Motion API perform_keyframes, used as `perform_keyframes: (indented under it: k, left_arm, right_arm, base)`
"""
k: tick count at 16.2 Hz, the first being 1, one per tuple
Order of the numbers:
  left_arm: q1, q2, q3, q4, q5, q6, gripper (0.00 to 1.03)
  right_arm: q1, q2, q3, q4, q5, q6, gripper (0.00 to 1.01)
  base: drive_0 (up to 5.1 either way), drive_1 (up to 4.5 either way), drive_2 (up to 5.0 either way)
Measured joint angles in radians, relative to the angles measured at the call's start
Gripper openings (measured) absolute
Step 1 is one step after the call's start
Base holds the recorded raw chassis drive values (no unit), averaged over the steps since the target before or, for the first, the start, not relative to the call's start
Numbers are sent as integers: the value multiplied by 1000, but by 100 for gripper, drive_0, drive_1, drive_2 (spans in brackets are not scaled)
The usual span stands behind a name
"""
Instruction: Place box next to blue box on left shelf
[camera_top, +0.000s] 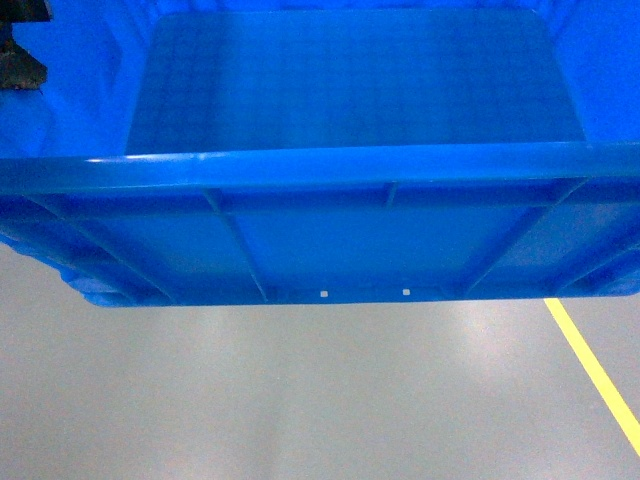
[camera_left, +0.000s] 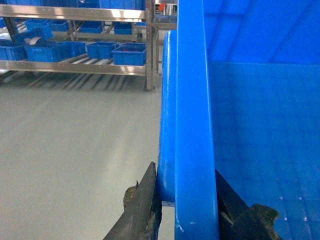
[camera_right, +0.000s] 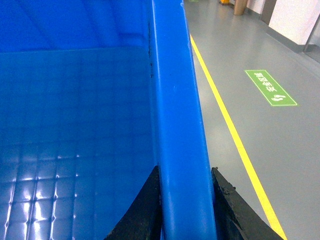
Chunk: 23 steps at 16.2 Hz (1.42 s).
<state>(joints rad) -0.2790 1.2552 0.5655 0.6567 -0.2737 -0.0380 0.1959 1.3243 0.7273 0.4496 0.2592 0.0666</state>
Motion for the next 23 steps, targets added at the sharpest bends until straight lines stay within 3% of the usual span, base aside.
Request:
perform_keyframes:
  k: [23]
  left_arm:
    - [0, 0, 0, -2, 0, 1, 18]
  right_arm:
    - [0, -2, 0, -1, 1, -4, 20]
  base:
    - [4, 423, -414]
